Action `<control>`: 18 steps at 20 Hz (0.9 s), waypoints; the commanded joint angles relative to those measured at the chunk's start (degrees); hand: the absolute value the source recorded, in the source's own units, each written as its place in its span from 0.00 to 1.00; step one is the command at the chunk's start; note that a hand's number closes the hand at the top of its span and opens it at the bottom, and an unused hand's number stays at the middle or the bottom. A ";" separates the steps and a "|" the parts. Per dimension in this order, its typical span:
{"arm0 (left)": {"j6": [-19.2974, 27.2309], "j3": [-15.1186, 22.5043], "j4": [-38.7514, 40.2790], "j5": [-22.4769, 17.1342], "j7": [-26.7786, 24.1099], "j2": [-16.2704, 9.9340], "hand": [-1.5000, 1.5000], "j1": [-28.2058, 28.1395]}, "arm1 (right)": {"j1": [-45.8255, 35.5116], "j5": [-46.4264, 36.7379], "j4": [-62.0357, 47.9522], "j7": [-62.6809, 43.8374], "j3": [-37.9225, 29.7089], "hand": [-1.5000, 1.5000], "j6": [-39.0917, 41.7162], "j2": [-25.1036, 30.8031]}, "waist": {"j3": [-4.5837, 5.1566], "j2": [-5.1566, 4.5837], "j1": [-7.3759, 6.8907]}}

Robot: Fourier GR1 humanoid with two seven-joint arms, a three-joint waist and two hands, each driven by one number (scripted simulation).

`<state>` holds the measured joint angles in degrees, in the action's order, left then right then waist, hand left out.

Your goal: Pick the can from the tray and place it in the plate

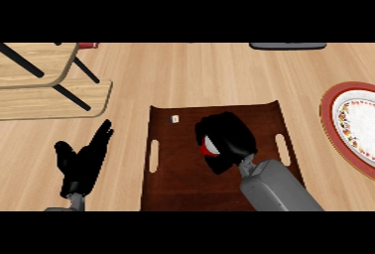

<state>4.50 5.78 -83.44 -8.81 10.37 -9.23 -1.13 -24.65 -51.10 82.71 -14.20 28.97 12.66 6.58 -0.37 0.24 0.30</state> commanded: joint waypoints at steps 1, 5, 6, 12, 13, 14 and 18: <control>1.22 -0.43 1.23 0.00 0.60 0.67 0.50 -1.23 | -0.08 -4.26 -2.38 -15.42 -11.48 1.00 -9.76 -2.40 | 0.39 -0.21 2.04; 0.62 -0.25 0.40 -0.12 0.28 0.40 0.50 -2.38 | -2.64 -12.43 -2.72 -29.03 -20.01 1.00 -21.90 -2.57 | 0.43 -0.15 2.22; 0.90 0.51 0.13 0.21 0.87 0.99 0.50 -1.90 | -4.50 -16.41 -2.50 -33.62 -19.17 1.00 -23.69 -4.18 | 0.53 0.02 1.66; -0.63 0.70 -0.37 -0.24 2.33 0.36 0.50 0.07 | -8.24 -32.44 -5.50 -51.16 -20.05 1.00 -38.12 -6.48 | 0.43 -0.48 -0.73; 1.05 1.17 0.05 0.76 2.87 1.39 0.50 0.07 | -8.25 -33.96 -4.96 -52.36 -21.02 1.00 -39.29 -6.50 | 0.40 -0.39 -0.42; -0.30 0.30 -1.07 -0.40 3.22 0.12 0.50 -0.89 | -7.51 -35.77 -4.44 -54.07 -21.79 1.00 -42.04 -6.52 | 0.38 -0.30 -0.67; 0.67 0.06 -1.97 0.35 4.66 -0.13 0.50 -0.27 | -4.42 -38.14 -0.59 -55.40 -25.66 1.00 -45.66 -6.55 | 0.33 -0.09 0.08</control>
<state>4.92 5.73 -85.32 -8.40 12.97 -9.38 -1.46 -30.93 -85.54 79.27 -60.44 5.76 -25.42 0.59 -0.21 0.12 -0.03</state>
